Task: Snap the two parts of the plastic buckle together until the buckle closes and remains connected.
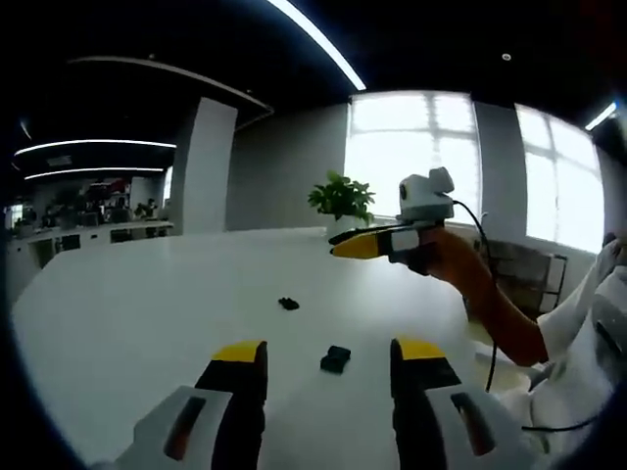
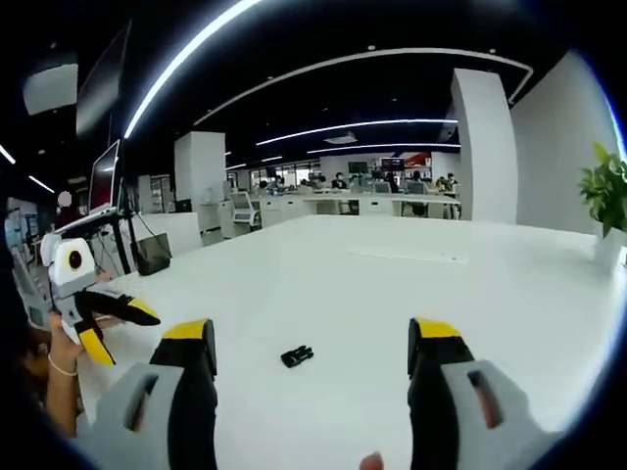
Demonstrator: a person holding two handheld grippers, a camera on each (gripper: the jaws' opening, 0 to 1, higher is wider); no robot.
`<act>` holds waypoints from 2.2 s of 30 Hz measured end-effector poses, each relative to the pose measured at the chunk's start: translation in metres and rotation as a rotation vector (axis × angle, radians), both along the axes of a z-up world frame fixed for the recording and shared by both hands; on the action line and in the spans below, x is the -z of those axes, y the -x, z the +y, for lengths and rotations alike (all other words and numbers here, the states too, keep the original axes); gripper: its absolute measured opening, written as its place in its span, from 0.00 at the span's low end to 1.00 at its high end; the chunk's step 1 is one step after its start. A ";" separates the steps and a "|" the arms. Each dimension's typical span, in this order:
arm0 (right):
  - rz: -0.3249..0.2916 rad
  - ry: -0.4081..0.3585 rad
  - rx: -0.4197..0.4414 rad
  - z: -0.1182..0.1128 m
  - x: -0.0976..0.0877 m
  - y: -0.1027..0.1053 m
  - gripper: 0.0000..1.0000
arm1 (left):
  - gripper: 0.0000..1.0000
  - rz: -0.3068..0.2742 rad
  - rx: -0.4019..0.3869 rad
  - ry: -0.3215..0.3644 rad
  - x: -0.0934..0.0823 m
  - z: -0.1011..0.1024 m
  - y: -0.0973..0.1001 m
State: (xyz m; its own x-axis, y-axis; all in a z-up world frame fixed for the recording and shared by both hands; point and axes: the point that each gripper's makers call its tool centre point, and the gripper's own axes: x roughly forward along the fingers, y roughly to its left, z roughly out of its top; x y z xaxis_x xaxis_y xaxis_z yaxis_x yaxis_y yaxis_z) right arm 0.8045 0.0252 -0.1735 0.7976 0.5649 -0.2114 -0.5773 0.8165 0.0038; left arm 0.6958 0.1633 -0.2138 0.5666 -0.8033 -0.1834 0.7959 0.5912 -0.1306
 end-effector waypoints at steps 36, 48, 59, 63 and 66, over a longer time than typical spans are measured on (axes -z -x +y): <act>0.101 0.136 -0.018 0.046 0.052 -0.031 0.74 | 0.47 0.034 0.006 0.016 0.004 0.000 0.000; 0.143 0.124 0.038 0.037 0.067 -0.037 0.77 | 0.47 0.043 0.010 0.031 0.003 0.001 0.000; 0.168 0.143 0.039 0.036 0.079 -0.036 0.67 | 0.47 0.046 0.008 0.040 0.003 0.001 0.000; 0.162 0.161 0.043 0.034 0.079 -0.047 0.65 | 0.47 0.045 0.011 0.045 0.003 0.001 0.001; 0.153 0.166 0.049 0.032 0.080 -0.038 0.63 | 0.47 0.048 0.012 0.044 0.004 0.001 0.001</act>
State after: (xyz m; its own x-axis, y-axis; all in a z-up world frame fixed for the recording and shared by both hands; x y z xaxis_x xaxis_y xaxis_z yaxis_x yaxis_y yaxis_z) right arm 0.8425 0.0575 -0.2534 0.7747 0.4737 -0.4189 -0.5401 0.8402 -0.0486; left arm 0.6951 0.1640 -0.2176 0.5484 -0.8178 -0.1746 0.7950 0.5746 -0.1944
